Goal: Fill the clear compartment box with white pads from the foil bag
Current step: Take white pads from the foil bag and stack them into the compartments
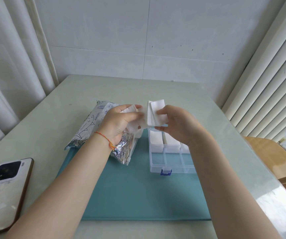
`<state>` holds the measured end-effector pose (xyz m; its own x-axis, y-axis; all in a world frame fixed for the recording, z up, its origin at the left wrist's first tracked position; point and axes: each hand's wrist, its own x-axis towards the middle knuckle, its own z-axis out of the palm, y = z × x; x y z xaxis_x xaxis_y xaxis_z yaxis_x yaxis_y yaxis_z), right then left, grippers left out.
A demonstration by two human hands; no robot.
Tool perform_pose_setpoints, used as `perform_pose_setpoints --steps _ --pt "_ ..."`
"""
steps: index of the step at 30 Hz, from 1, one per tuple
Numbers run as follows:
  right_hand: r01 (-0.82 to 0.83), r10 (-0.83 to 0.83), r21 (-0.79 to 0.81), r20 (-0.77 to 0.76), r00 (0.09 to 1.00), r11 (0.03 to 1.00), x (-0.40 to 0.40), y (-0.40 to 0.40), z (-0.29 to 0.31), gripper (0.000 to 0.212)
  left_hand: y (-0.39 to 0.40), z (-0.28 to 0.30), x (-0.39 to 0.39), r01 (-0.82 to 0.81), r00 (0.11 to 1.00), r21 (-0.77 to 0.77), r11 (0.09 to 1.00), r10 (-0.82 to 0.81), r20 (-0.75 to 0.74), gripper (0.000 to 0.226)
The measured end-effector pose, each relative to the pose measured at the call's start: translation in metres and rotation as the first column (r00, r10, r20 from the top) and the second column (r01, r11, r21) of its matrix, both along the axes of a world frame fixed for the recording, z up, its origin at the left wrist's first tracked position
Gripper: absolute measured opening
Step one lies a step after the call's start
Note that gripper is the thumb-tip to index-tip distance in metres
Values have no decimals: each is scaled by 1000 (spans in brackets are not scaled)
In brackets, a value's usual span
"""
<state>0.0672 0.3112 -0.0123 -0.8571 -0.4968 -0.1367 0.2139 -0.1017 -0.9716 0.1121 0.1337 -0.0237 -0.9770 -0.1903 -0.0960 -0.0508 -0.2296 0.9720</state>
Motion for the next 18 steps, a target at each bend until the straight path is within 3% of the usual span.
perform_pose_setpoints --steps 3,4,6,8,12,18 --pt "-57 60 81 -40 997 995 1 -3 -2 36 1 2 4 33 999 -48 998 -34 -9 36" --pt "-45 50 99 -51 997 994 2 -5 -2 31 2 3 5 51 999 -70 996 -51 -3 37" --pt "5 3 127 -63 998 992 2 -7 -1 9 1 5 6 98 995 -86 991 -98 14 30" --pt "63 -52 139 -84 995 988 -1 -6 -2 20 -3 7 5 145 989 -56 988 -142 50 16" --pt "147 -146 13 -35 989 989 -5 1 -1 13 -9 9 4 183 981 7 983 -183 63 14" --pt "134 -133 -95 16 991 986 -4 7 5 8 -11 6 2 87 996 -113 990 -86 7 4"
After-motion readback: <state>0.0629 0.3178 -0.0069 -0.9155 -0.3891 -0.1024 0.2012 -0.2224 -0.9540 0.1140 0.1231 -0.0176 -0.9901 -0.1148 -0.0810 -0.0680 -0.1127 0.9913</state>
